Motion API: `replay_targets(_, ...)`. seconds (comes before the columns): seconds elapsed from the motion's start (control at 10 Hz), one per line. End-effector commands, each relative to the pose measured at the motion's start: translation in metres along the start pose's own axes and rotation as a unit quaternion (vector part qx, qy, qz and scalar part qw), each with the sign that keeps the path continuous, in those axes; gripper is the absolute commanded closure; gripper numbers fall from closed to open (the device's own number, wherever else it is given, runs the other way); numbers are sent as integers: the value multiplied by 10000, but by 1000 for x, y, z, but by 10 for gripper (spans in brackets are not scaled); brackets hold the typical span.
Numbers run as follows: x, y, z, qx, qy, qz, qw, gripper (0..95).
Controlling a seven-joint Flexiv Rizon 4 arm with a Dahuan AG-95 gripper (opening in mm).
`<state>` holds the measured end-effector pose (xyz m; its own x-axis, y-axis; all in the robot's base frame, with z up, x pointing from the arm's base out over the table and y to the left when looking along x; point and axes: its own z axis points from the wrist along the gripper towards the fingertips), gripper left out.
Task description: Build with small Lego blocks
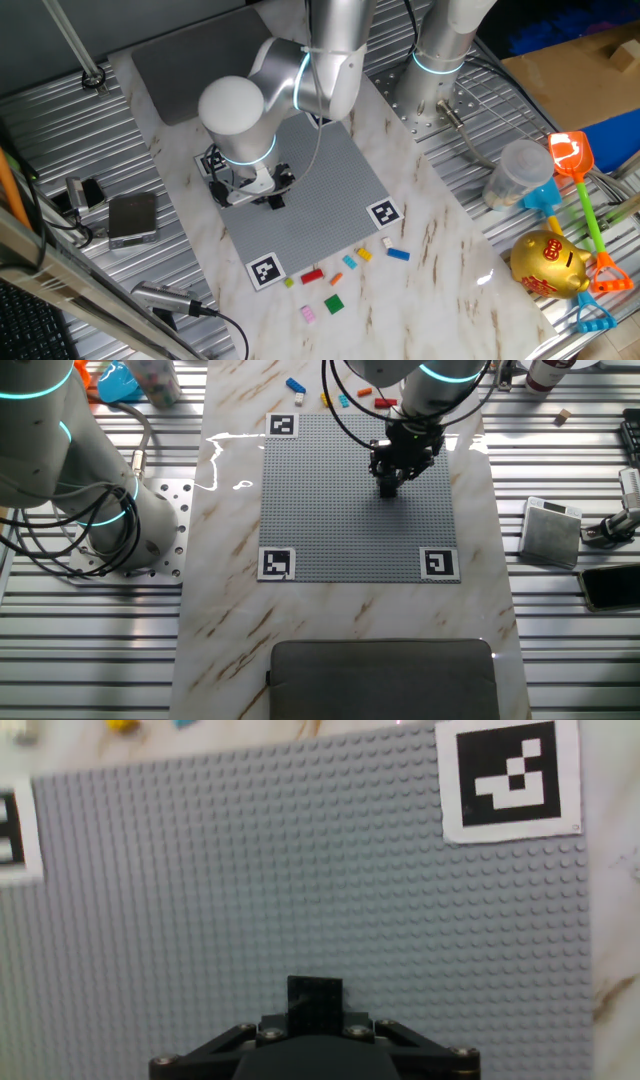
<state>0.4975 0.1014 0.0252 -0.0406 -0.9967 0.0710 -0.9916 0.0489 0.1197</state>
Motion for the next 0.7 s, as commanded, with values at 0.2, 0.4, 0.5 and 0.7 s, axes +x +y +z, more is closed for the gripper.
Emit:
replay_targets(0.2,0,-1,2,46,14,31,10000,950)
replay_targets(0.4,0,-3,5,77,9,48,10000,950)
replay_targets(0.5,0,-4,5,96,12,54,9999,950)
replay_targets(0.7,-1,-5,5,152,18,88,9998,950)
